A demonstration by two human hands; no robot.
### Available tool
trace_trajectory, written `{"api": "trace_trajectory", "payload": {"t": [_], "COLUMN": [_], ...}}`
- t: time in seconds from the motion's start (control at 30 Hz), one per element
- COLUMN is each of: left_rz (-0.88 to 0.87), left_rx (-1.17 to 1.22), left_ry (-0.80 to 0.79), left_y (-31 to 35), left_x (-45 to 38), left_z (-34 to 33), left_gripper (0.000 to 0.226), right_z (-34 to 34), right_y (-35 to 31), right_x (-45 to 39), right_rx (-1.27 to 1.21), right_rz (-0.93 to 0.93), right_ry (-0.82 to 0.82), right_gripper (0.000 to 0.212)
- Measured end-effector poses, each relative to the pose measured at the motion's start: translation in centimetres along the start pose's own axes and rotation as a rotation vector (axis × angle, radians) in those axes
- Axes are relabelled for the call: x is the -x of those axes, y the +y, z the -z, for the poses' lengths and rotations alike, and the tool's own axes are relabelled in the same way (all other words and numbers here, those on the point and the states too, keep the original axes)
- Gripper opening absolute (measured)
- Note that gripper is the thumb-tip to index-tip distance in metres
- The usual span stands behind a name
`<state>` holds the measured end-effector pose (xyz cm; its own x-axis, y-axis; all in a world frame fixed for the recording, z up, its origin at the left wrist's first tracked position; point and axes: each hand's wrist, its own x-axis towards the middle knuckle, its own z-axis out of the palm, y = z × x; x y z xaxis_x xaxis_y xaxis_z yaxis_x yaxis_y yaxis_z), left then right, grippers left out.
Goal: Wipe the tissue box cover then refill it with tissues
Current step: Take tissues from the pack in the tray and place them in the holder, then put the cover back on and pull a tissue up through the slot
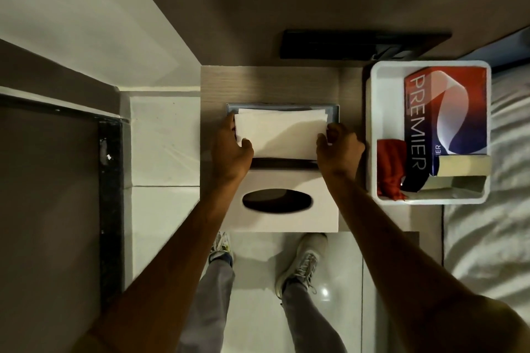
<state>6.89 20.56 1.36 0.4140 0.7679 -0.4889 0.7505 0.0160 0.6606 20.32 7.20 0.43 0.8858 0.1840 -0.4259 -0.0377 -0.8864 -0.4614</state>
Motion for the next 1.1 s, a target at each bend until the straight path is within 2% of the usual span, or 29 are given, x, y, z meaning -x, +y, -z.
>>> {"api": "trace_trajectory", "payload": {"t": [0.13, 0.27, 0.37, 0.43, 0.5, 0.57, 0.63, 0.73, 0.83, 1.0, 1.1], "left_rz": [0.007, -0.162, -0.124, 0.038, 0.197, 0.252, 0.219, 0.18, 0.102, -0.006, -0.017], "left_rx": [0.039, -0.058, -0.068, -0.048, -0.028, 0.001, 0.042, 0.087, 0.117, 0.009, -0.03], "left_ry": [-0.021, 0.181, 0.273, 0.219, 0.094, 0.03, 0.042, 0.011, 0.002, -0.03, 0.008], "left_y": [-0.6, -1.0, -2.5, -4.0, -5.0, -5.4, -5.3, -5.0, -4.2, -1.5, 0.5], "left_x": [0.2, 1.6, 4.2, 6.1, 7.7, 8.7, 9.1, 9.6, 9.0, 4.4, 1.6], "left_z": [-0.3, 0.5, 1.7, 2.2, 2.1, 1.7, 1.5, 1.9, 3.5, 5.1, 4.5], "left_gripper": [0.069, 0.067, 0.054, 0.045, 0.045, 0.053, 0.059, 0.069, 0.07, 0.079, 0.08], "right_z": [0.0, 0.7, 2.1, 2.7, 2.8, 2.2, 1.4, 1.1, 2.4, 3.8, 3.6], "right_y": [0.2, 0.4, 2.0, 4.3, 6.4, 7.6, 8.0, 7.9, 7.2, 3.3, 0.9], "right_x": [0.0, 0.7, 3.2, 5.5, 7.3, 8.7, 9.8, 10.8, 10.8, 6.6, 3.2], "right_rx": [0.006, -0.015, -0.007, -0.047, -0.07, -0.069, -0.063, -0.118, -0.124, -0.126, -0.087], "right_rz": [0.041, 0.117, 0.166, 0.069, -0.107, -0.158, -0.115, -0.147, -0.06, 0.035, 0.068], "right_ry": [-0.021, 0.01, 0.112, 0.099, -0.052, -0.197, -0.221, -0.237, -0.228, -0.132, -0.083], "right_gripper": [0.034, 0.033, 0.031, 0.046, 0.069, 0.08, 0.08, 0.09, 0.087, 0.078, 0.076]}}
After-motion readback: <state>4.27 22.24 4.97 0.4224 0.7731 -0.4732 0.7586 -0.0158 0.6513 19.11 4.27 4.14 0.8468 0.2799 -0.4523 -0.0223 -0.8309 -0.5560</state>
